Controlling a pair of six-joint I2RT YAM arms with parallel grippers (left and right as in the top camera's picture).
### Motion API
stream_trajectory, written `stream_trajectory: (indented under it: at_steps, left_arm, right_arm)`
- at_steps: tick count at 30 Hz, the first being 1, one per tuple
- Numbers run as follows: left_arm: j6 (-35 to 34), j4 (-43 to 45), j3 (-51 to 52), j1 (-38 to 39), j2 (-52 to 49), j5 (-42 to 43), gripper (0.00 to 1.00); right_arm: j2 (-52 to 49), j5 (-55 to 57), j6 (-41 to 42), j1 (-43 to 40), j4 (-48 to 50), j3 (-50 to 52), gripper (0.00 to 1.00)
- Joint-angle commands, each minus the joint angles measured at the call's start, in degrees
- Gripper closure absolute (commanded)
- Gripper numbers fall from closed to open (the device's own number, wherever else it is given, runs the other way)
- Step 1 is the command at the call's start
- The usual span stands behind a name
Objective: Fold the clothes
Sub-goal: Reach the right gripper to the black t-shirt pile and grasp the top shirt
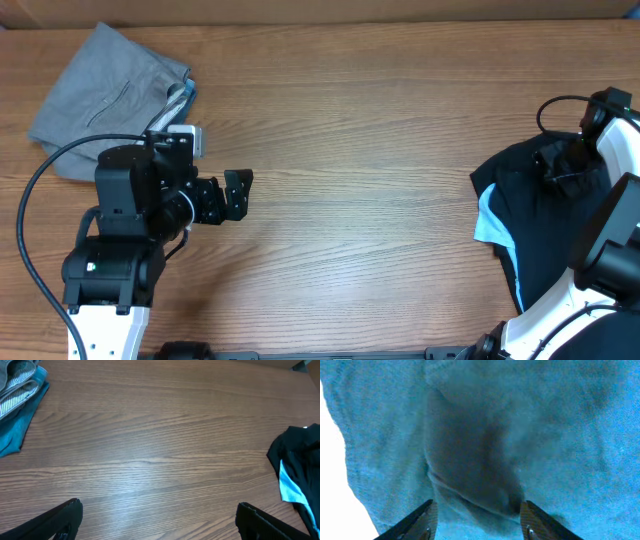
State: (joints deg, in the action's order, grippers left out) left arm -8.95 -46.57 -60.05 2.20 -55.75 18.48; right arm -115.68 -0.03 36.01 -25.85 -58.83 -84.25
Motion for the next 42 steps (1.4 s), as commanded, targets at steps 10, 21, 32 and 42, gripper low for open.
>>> stream_trajectory:
  at_steps: [10, 21, 32, 42]
  left_arm:
    - [-0.50, 0.15, -1.51, -0.31, -1.11, -1.09, 0.00]
    - [-0.48, 0.55, -1.51, -0.31, -1.25, -1.11, 0.00]
    - [-0.48, 1.86, -1.51, -0.31, -1.25, -1.09, 0.00]
    - [-0.50, 2.01, -1.51, -0.31, -1.25, -1.09, 0.00]
  right_arm:
    - [0.13, -0.04, 1.57, -0.04, 0.02, 3.61, 0.62]
    - [1.11, -0.24, -0.48, -2.32, -6.03, -3.80, 0.96]
    - [8.15, -5.18, -12.41, -3.91, -9.94, -14.91, 0.96]
    - [12.00, -15.72, -21.33, 1.53, -17.62, -29.09, 0.94]
